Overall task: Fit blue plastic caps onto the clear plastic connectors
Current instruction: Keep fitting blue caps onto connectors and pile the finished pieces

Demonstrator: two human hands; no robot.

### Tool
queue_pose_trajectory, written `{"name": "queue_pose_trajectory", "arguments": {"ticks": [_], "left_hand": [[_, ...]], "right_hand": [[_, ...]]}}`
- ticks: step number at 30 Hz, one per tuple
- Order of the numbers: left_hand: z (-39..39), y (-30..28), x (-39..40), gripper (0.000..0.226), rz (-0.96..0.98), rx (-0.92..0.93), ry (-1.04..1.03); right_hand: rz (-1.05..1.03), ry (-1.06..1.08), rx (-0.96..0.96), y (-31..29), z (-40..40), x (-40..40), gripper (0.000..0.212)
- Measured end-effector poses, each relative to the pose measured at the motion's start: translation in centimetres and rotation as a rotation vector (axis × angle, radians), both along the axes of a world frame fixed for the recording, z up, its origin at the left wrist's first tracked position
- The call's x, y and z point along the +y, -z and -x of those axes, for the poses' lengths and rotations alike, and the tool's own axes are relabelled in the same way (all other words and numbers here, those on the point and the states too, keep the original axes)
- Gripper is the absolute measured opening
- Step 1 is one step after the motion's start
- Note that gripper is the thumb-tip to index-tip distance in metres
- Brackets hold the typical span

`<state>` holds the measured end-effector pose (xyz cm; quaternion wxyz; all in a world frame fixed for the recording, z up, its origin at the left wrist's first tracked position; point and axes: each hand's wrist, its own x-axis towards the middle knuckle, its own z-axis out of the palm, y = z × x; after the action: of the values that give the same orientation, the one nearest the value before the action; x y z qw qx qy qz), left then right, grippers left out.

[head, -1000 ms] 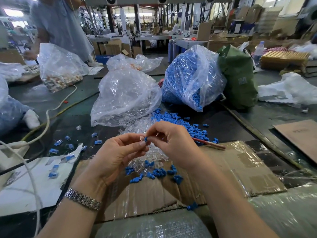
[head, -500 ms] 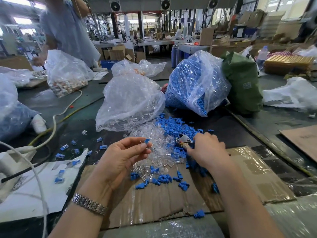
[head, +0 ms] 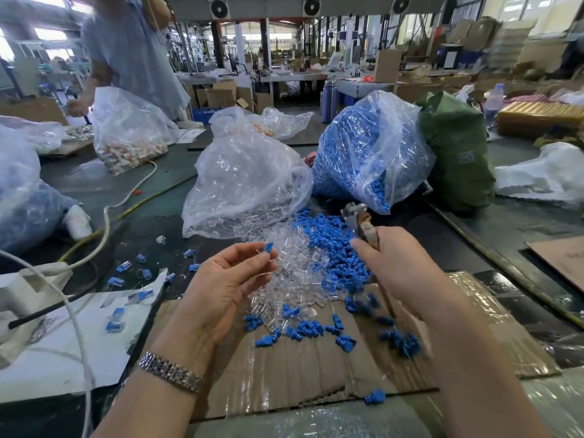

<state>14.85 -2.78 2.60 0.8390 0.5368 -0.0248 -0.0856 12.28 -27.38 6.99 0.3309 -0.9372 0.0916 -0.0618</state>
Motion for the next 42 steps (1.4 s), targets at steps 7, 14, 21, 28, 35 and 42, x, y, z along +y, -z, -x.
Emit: {"name": "queue_pose_trajectory", "arguments": {"ticks": [7, 14, 21, 28, 35, 42], "left_hand": [[-0.2, 0.2, 0.1, 0.024, 0.099, -0.033, 0.04], [0.2, 0.1, -0.7, 0.029, -0.053, -0.135, 0.013], [0.9, -0.4, -1.4, 0.025, -0.287, -0.218, -0.103], [1.5, -0.7, -1.8, 0.027, -0.44, -0.315, -0.165], [0.8, -0.5, -0.6, 0.014, -0.55, -0.359, -0.289], [0.0, -0.5, 2.6, 0.019, -1.37, -0.281, -0.87]], "right_hand": [[-0.483, -0.486, 0.39, 0.0, 1.4, 3.4, 0.028], [-0.433, -0.485, 0.361, -0.4, 1.8, 4.6, 0.038], [-0.39, -0.474, 0.361, 0.1, 1.4, 4.9, 0.037], [-0.29, -0.421, 0.291, 0.6, 1.5, 5.8, 0.045], [-0.446, -0.418, 0.322, 0.3, 1.1, 4.7, 0.044], [-0.164, -0.111, 0.053, 0.2, 0.5, 1.3, 0.039]]}}
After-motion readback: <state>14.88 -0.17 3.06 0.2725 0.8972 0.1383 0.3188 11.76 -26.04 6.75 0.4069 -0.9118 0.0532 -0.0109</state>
